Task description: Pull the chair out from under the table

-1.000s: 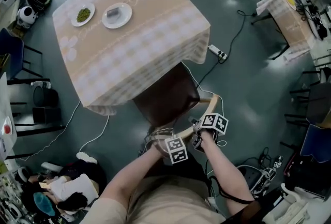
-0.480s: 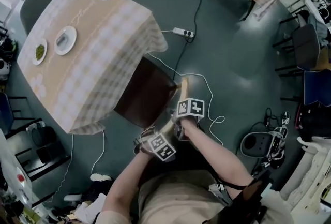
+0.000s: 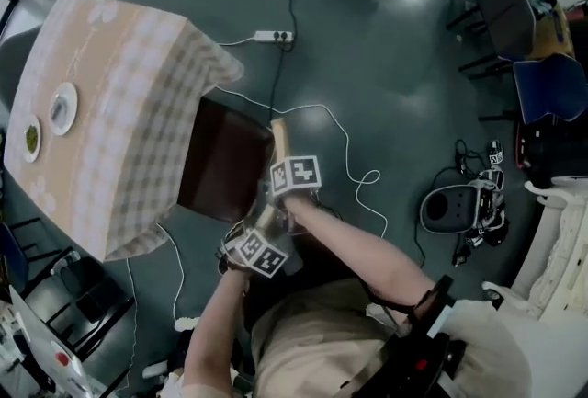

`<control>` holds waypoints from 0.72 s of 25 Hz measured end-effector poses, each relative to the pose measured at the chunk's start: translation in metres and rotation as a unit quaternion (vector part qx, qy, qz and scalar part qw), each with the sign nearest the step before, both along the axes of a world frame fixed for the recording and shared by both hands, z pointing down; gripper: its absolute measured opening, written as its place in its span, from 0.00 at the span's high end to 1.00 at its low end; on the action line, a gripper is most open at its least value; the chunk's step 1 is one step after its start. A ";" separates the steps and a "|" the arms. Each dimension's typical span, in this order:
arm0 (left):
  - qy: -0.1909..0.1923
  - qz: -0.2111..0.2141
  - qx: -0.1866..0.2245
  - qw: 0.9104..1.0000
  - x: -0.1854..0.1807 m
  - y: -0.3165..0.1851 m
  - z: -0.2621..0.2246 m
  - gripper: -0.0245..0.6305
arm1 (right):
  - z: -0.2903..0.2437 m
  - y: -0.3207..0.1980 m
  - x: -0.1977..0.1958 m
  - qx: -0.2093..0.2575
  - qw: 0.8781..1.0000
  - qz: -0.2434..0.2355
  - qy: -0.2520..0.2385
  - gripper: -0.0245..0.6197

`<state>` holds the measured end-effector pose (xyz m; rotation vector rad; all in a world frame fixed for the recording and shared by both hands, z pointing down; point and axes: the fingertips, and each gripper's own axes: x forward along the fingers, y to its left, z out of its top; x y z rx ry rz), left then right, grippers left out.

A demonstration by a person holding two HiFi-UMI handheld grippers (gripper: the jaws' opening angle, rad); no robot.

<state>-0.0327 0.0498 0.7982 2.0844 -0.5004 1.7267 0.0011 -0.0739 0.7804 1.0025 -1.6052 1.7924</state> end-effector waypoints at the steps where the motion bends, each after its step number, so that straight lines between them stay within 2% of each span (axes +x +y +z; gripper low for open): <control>1: 0.001 0.000 -0.003 1.000 0.005 0.003 0.000 0.83 | 0.000 0.003 0.004 -0.002 1.000 0.000 0.001 0.69; 4: 0.007 0.003 -0.007 1.000 0.015 0.008 0.000 0.83 | -0.001 0.007 0.015 -0.001 1.000 0.007 0.004 0.69; 10: 0.010 0.006 0.001 1.000 0.014 0.009 -0.008 0.84 | -0.008 0.008 0.016 0.008 1.000 0.025 0.001 0.69; 18: 0.013 0.010 -0.001 1.000 0.023 0.012 -0.010 0.84 | -0.011 0.011 0.025 0.001 1.000 0.026 0.008 0.69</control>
